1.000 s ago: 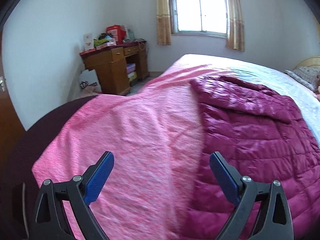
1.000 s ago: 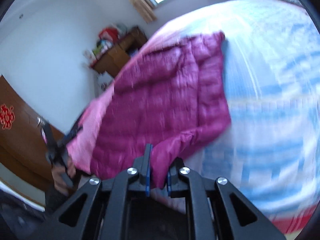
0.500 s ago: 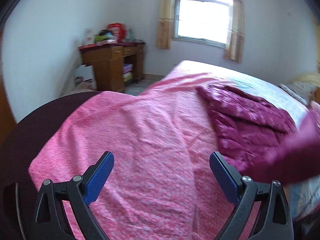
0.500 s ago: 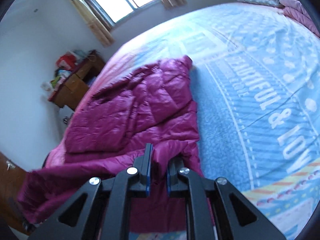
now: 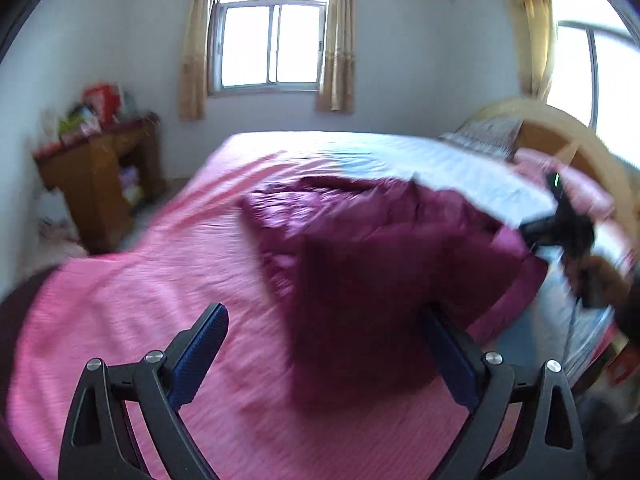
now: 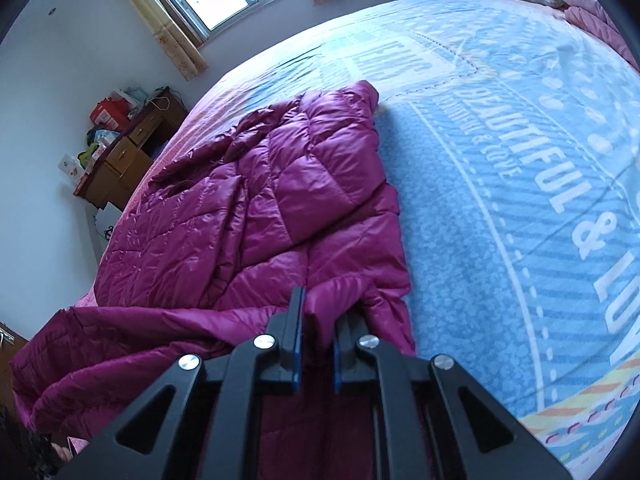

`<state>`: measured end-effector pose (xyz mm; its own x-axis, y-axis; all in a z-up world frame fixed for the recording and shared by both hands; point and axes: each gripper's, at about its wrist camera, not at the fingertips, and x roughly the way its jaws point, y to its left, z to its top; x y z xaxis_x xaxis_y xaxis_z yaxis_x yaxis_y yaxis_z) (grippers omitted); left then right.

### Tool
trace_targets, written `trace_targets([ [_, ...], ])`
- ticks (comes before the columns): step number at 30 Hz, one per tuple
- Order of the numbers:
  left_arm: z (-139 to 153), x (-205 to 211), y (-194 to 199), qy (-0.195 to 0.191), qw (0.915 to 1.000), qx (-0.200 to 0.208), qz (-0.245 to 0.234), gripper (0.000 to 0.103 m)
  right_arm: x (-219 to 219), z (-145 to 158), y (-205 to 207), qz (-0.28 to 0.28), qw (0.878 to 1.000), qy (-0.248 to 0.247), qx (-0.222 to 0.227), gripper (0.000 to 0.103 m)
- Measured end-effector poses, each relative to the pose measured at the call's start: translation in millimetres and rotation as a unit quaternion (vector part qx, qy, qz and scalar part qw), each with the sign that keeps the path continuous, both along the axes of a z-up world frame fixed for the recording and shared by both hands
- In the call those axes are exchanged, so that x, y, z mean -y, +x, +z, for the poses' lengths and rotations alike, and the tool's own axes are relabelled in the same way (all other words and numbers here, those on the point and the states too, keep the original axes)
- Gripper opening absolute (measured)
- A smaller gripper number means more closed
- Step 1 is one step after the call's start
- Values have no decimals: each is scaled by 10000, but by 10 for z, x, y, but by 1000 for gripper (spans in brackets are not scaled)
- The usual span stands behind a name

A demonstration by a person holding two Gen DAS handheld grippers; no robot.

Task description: Fold large clothes

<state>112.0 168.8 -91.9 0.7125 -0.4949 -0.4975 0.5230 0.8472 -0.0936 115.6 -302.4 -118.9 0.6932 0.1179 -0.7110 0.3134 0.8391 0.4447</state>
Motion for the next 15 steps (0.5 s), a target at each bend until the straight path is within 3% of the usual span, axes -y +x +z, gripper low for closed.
trace_targets([
  [5,-149,77,492,-420,9972,-560,263,96,47,-30,22,7,9999,123,-33,14],
  [6,-200,77,568,-481,9958,-699,342,91,77,-39,22,6,9998,200,-28,14],
  [7,-243,74,620,-525,9945,-810,401,76,89,-43,25,18,9997,261,-7,14],
  [10,-384,87,776,-453,9892,-1215,691,53,133,-35,25,126,9986,474,204,19],
  [13,-542,115,894,-248,9844,-1449,968,49,246,-6,-69,95,9939,959,541,33],
  [14,-575,131,915,-218,9831,-1499,1032,49,288,8,-127,58,9915,1100,696,49],
  [15,-615,127,928,-209,9819,-1535,1087,49,331,34,-208,12,9886,1217,884,75],
])
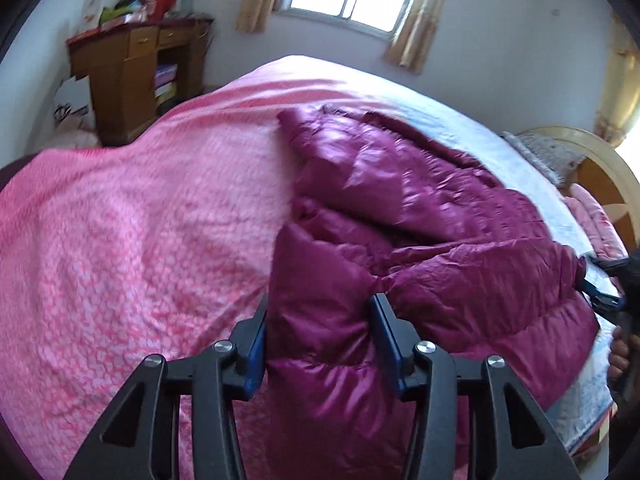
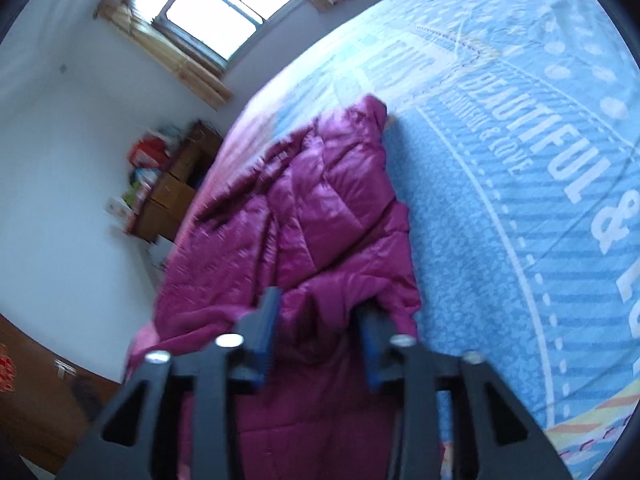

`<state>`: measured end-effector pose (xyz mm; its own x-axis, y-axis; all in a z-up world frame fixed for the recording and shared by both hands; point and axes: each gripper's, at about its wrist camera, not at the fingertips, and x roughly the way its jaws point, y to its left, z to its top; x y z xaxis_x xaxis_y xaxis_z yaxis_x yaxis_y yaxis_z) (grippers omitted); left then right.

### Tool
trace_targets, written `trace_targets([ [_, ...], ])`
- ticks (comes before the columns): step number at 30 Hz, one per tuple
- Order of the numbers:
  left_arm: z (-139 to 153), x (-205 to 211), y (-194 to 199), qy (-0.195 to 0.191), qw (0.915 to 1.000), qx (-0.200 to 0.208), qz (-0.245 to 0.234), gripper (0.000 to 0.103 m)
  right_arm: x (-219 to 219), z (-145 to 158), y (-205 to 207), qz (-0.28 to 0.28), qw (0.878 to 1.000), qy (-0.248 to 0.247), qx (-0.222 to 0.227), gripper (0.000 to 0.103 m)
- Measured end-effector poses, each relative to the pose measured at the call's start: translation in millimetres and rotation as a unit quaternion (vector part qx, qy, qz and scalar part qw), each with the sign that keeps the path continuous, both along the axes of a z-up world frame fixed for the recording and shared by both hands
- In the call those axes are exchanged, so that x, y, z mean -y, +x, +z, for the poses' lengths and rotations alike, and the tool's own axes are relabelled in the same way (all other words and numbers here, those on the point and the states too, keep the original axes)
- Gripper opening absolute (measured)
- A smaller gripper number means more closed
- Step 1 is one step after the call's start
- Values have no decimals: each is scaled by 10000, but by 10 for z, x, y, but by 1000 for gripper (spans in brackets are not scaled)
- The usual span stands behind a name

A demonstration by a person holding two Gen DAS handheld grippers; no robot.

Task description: Fold large clothes

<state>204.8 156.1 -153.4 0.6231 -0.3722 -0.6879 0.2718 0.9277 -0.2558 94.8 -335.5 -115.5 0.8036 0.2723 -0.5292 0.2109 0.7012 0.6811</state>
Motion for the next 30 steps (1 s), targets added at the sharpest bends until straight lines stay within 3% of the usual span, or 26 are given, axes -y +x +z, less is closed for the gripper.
trace_targets([
  [2,-43,-10,0,-61,10000,-37,58,49,64,78,-225,-296,9988,-53,385,94],
  [5,-72,9,5,-37,10000,-4,86,50,124,192,-479,-460,9961,-378,655,94],
  [8,-79,49,-11,45,9999,67,95,53,87,260,-543,-349,9928,-1020,526,94],
  [11,-89,66,-2,-50,9999,27,150,58,-86,256,-398,0,9842,-1760,174,94],
  [13,-66,9,-39,-225,9996,-66,178,68,-218,242,-229,205,9747,-2226,48,94],
  [16,-14,-47,-127,-436,9989,-87,134,76,-327,62,-4,465,9675,-2477,-223,94],
  [17,0,-66,-158,-426,9990,-65,147,77,-357,10,73,591,9671,-2459,-271,92],
  [19,5,-89,-187,-339,9993,-27,171,78,-413,-99,149,810,9663,-2423,-308,68],
  [21,-14,-109,-163,-295,9993,-73,214,78,-494,-137,130,734,9611,-2639,-371,37],
  [23,-20,-102,-134,-224,9994,-59,249,78,-522,-125,66,652,9620,-2640,-231,23],
  [27,-28,-31,-84,-186,9993,88,314,78,-630,-55,-166,256,9546,-2966,-83,17],
  [29,-21,13,-121,-258,9990,225,272,54,-662,-21,-254,96,9521,-3057,-50,15],
  [30,-9,44,-154,-301,9990,287,165,26,-680,4,-304,11,9512,-3085,-34,15],
])
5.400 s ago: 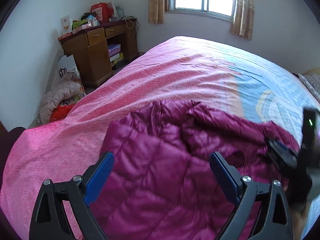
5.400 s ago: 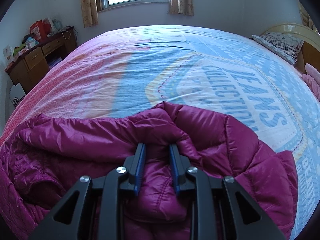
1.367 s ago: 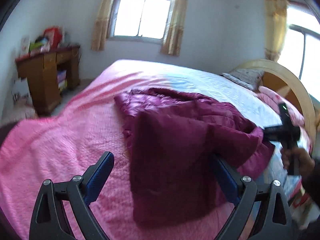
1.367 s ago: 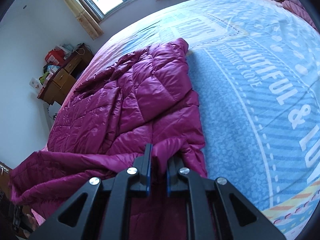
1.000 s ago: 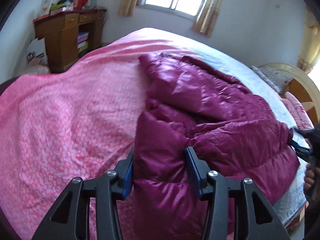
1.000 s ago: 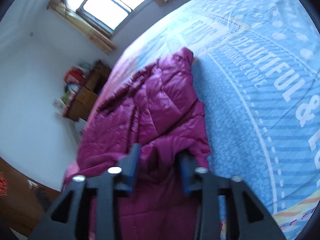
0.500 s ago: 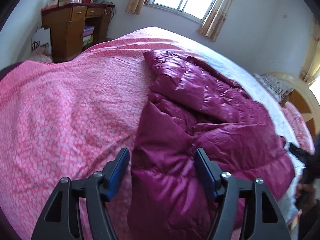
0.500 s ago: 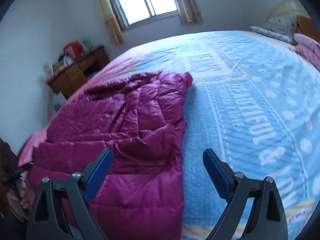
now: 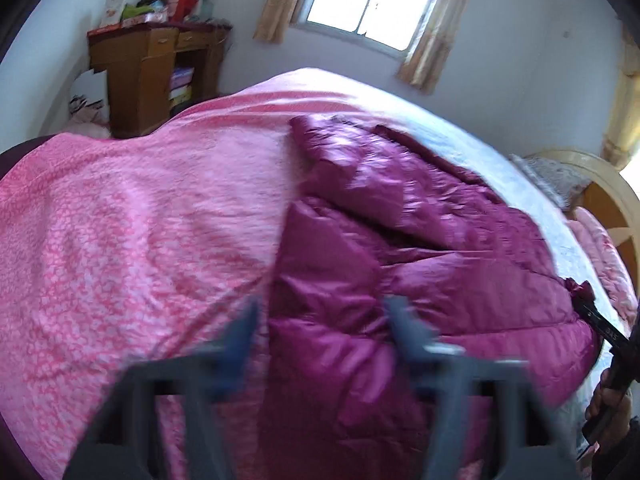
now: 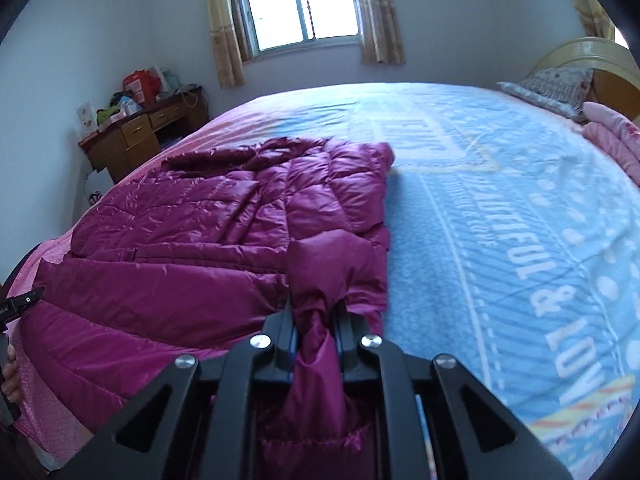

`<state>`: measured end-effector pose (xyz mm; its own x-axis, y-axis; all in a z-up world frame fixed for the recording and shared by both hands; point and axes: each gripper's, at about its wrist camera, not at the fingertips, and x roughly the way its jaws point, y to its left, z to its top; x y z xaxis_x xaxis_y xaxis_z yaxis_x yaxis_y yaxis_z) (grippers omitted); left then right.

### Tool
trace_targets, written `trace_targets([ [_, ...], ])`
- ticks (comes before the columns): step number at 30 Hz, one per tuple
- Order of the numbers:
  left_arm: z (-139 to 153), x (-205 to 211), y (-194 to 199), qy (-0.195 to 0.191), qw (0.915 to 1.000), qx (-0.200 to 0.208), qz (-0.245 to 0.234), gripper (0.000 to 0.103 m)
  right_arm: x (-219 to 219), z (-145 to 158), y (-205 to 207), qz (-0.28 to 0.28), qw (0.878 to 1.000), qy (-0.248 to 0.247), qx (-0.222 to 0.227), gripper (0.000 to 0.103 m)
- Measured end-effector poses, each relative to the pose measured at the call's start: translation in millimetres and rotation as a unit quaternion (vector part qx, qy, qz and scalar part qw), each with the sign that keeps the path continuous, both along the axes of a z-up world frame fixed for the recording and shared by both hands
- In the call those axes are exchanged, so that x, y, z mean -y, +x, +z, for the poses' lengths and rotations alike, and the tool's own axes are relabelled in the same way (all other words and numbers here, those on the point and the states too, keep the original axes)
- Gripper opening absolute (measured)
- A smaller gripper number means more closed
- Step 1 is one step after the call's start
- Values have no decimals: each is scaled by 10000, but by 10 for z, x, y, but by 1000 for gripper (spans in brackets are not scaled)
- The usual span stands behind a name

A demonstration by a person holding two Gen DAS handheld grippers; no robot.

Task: Fold large clothes
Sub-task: 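Grasp the jacket edge with the right tool while the left tool grasps the hem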

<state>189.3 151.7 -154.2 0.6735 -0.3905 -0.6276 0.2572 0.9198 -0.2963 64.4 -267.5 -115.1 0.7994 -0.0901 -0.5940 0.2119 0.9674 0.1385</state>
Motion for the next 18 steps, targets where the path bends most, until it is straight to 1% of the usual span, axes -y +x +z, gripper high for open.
trace_targets([
  [1,10,30,-30,53,10000,48,-43,25,-16,32,-58,-58,10000,-33,53,15],
  [2,35,71,-86,217,9996,194,-22,24,-29,60,-82,-107,9999,-77,94,15],
  [4,90,114,-160,380,9986,362,-33,16,-69,134,-160,-154,9995,-152,217,15],
  [5,114,121,-184,366,9985,398,-49,15,-94,160,-156,-165,9994,-174,255,15],
  [6,149,117,-209,282,9987,422,-79,11,-101,191,-173,-175,9992,-200,296,14],
  [7,183,111,-220,201,9988,439,-95,10,-112,223,-186,-179,9990,-218,342,14],
  [12,470,80,-153,-45,9984,569,46,9,-120,395,-188,-254,9978,-143,591,13],
  [15,694,124,-11,-52,9971,754,133,9,-92,573,-63,-235,9965,-218,770,13],
  [18,836,225,223,105,9957,901,212,9,-45,727,132,-240,9955,-291,864,13],
])
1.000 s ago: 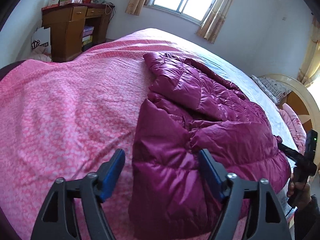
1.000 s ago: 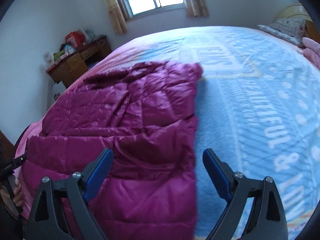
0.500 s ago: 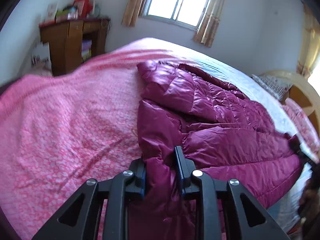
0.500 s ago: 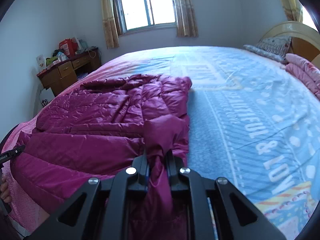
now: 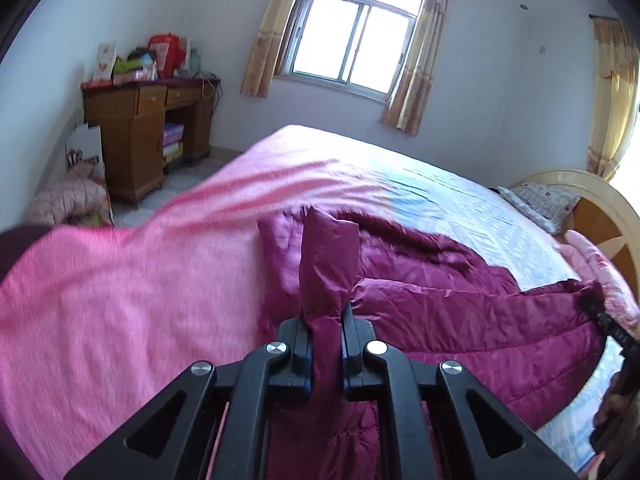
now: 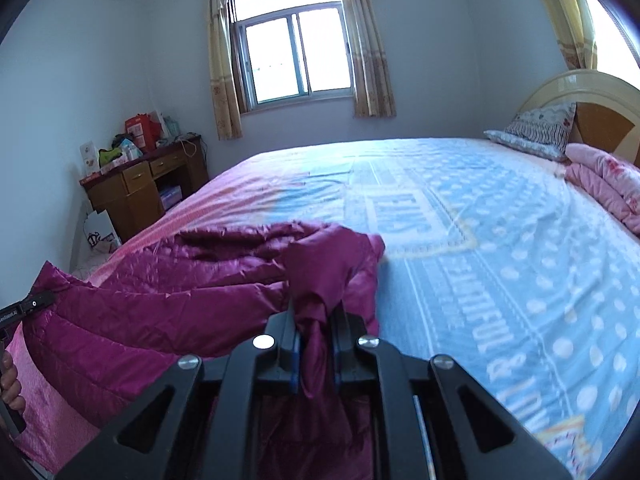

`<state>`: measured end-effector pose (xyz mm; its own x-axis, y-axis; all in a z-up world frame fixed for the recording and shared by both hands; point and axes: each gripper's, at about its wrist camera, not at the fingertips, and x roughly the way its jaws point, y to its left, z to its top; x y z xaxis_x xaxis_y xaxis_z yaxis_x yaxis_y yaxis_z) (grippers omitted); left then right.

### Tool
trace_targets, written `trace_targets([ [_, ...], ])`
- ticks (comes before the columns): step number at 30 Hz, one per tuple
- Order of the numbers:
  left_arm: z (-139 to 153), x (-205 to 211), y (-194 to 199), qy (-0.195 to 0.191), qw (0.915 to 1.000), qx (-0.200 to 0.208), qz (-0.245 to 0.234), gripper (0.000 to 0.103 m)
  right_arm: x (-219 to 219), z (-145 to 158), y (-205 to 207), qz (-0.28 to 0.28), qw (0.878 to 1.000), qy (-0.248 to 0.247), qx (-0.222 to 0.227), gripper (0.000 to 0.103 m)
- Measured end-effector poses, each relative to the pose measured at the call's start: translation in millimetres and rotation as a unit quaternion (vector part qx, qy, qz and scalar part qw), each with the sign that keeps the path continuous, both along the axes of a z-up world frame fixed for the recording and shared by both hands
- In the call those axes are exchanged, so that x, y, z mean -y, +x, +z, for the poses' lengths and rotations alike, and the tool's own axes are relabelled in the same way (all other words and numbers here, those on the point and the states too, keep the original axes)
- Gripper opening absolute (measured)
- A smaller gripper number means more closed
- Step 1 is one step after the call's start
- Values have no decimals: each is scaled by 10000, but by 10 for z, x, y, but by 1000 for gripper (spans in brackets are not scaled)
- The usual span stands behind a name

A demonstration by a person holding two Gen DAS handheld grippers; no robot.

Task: Fold large clothes
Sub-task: 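Grasp the jacket edge with the right tool while the left tool grasps the hem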

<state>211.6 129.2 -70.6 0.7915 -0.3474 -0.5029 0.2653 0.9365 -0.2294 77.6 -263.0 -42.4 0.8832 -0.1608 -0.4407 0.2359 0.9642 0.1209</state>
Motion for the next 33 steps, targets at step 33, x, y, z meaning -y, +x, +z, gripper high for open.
trace_targets([
  [33,-490,979,2364,1047,9858,-472,1227,9,525,-361,2500,-1078,9868,-767,-937,11],
])
